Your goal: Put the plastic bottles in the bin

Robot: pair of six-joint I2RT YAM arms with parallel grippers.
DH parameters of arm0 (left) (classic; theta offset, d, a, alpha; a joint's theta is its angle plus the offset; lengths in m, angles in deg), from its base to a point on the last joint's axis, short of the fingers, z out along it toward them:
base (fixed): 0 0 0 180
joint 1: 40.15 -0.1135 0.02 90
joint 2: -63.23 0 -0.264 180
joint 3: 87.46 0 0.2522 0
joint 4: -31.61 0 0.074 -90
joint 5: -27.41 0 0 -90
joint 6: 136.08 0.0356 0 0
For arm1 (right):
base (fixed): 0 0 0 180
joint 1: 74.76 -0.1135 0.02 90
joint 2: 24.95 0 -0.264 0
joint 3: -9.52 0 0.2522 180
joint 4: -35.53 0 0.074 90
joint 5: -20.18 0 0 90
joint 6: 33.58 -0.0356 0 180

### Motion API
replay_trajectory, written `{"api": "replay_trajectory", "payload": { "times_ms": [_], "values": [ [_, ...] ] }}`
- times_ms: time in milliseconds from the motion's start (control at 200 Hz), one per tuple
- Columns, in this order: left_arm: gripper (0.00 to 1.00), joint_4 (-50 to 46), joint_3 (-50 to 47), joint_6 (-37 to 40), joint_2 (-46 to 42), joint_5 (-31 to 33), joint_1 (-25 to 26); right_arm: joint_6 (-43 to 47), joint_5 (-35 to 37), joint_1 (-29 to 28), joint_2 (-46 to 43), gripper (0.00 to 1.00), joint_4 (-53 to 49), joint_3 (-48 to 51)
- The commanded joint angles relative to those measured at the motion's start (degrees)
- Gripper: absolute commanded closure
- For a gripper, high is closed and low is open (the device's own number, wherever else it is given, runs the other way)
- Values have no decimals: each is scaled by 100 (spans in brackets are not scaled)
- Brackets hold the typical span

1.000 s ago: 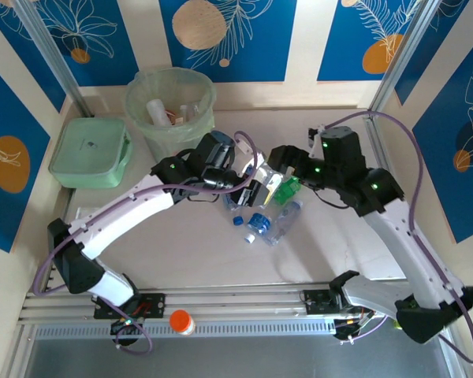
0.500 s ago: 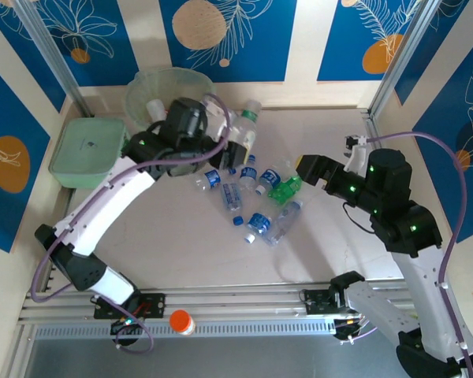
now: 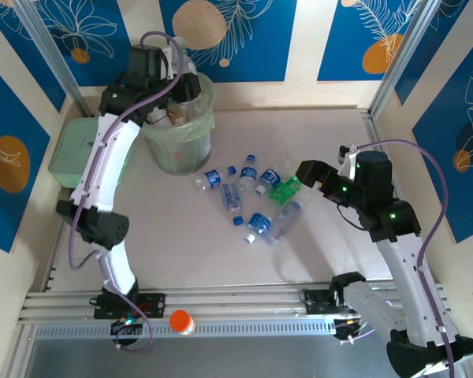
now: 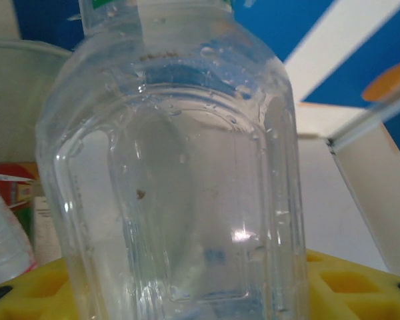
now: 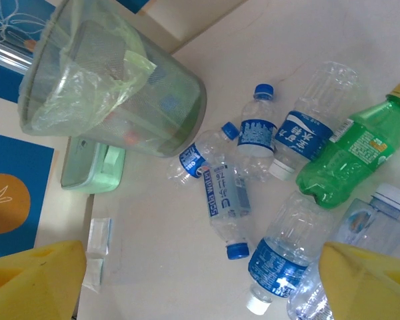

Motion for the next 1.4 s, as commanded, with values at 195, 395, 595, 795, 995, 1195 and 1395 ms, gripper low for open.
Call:
{"api": "replay_trajectory", "payload": {
  "times_ms": [195,395,595,795,995,1195,1395],
  "values": [
    [57,-260,347,-974,936,-63,-447,-171,-291,206,-43,10,174,490],
    [55,-217,367,-1128,1355,-319,-676,-275,-460,230,48,10,285,652],
    [45,-376,359,-1115,1625,-501,-691,-318,-483,241,136,11,320,699],
    [23,-503,411,-1088,1754,-417,-710,-322,-487,291,152,11,260,627],
    [11,-627,732,-914,1635,-275,-718,-278,-440,287,120,11,202,647],
    [10,-739,729,-621,1163,98,-711,-243,-349,285,51,11,39,541],
    [9,-660,17,-368,248,309,-630,-177,-281,243,38,11,-175,272]
  ]
}}
